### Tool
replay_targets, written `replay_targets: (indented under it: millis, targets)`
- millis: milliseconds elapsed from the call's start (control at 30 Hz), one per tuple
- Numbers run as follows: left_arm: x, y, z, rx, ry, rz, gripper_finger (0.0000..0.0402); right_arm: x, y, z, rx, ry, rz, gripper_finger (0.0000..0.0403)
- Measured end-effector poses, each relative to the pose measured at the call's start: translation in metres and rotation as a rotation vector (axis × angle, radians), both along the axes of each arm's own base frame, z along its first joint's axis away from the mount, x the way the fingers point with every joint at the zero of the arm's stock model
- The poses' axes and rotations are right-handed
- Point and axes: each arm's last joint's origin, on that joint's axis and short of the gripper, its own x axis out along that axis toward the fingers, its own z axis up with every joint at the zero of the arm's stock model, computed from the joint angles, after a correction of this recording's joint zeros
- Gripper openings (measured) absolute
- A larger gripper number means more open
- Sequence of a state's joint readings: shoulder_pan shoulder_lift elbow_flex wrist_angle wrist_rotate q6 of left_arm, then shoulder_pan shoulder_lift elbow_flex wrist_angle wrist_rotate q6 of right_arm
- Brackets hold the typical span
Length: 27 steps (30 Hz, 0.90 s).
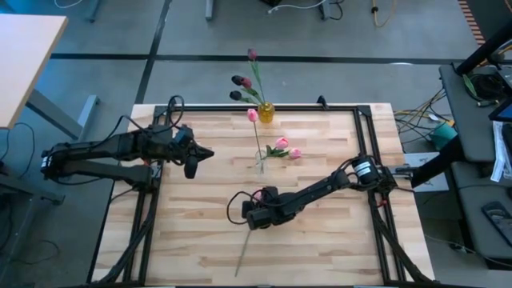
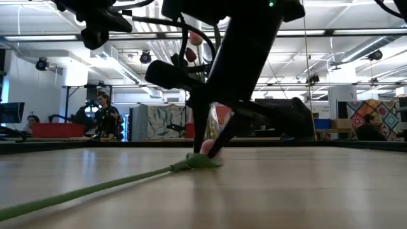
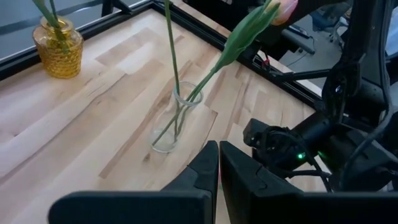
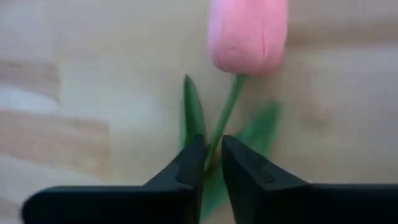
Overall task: Sort flowers into vase by color
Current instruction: Put the pink flower into the transparent vase
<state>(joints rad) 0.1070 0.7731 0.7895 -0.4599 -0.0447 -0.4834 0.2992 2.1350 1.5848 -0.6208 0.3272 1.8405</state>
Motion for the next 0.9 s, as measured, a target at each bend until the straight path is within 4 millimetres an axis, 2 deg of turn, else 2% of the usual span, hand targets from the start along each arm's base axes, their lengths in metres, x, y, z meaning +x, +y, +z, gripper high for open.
replay_targets:
  millis: [133, 367, 600, 833, 900]
  targets:
    - [-0.002, 0.003, 0.001, 0.004, -0.007, 0.016, 0.0, 0.0, -0.007, 0.014, -0.08, -0.038, 0.001, 0.0015]
    - [-0.005, 0.007, 0.005, 0.035, -0.036, 0.039, 0.0, -0.004, -0.01, 0.066, -0.238, -0.145, 0.095, 0.0013]
    - [-0.012, 0.008, 0.01, 0.055, -0.069, 0.064, 0.0, -0.011, -0.015, 0.141, -0.49, -0.283, 0.218, 0.0013]
    - [-0.018, 0.008, 0.013, 0.076, -0.092, 0.086, 0.0, -0.018, -0.021, 0.221, -0.884, -0.449, 0.349, 0.0013]
    - [-0.019, 0.007, 0.014, 0.085, -0.094, 0.084, 0.0, -0.021, -0.025, 0.237, -0.997, -0.445, 0.364, 0.0013]
